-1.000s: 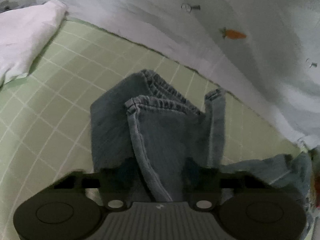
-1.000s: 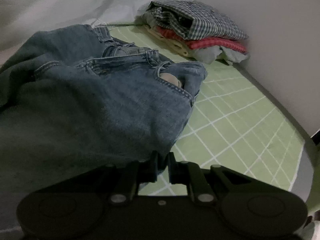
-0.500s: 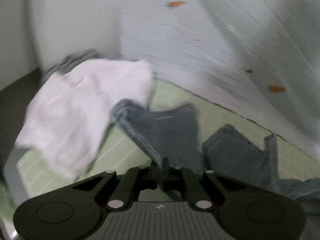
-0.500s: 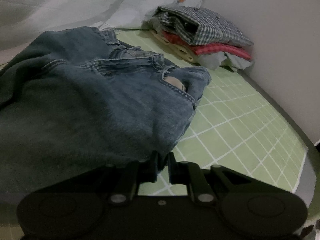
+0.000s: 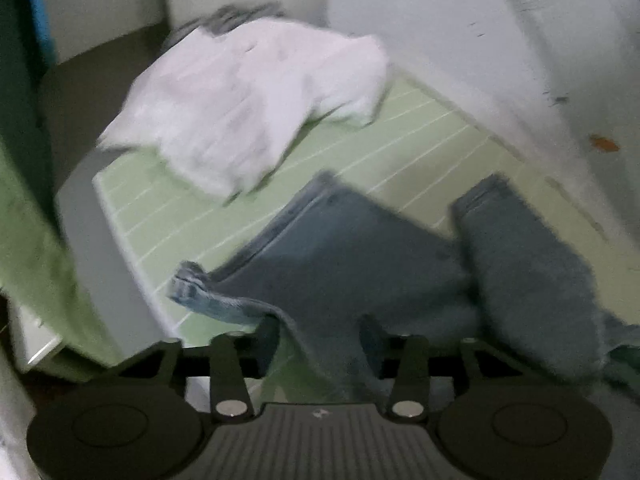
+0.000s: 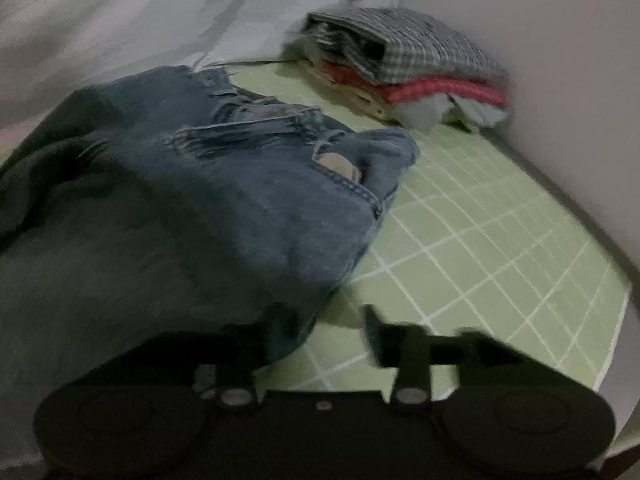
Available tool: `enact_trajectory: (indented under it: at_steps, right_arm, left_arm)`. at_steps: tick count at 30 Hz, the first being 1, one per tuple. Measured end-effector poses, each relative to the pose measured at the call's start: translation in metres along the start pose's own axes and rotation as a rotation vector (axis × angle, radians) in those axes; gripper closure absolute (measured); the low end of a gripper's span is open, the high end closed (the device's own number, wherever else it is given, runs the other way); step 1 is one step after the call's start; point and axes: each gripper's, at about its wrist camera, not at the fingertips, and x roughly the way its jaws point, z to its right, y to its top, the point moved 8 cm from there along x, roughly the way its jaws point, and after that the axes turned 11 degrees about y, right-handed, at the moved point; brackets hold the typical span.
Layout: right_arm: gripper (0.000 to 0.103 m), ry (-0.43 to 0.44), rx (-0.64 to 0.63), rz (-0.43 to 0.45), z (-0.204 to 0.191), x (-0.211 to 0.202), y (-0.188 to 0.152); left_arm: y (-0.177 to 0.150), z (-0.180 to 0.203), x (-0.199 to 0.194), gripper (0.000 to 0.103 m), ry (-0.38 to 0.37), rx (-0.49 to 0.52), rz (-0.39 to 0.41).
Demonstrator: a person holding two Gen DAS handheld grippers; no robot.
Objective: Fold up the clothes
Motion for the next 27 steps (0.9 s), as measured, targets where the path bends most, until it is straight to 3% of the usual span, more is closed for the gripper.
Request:
enact_trajectory:
  at_steps: [1,3,6,15,19,27]
  right_arm:
    - [0.023,0.021,0.026,-0.015,0.001,0.002,0.0]
    - [0.021,0.036,0.051,-0.014,0.001,0.001,0.001]
    - [0.0,0.05,0.075,0.008,-0.005,-0.003,0.002]
    - [0.0,0.031,0.079,0.107,-0.048,-0.017,0.013]
    - [0.0,0.063,0.058,0.076,-0.08,-0.007,0.008]
    - [0.0,0.07,0.013,0.03,-0.13,0.013,0.006]
  left_arm:
    - [0.006,0.008,-0.001,0.047,-0.023,0.012,0.011]
    - [0.016,0.026,0.001,0.038,-0.068,0.041,0.028]
    - [0.03,0.054,0.003,0.03,-0.116,0.092,0.04]
    - [0.068,0.13,0.031,0.016,-0.214,0.254,0.024]
    - [0.083,0.158,0.062,0.016,-0.198,0.338,0.028]
    - [0.116,0.2,0.121,0.016,-0.254,0.431,0.013]
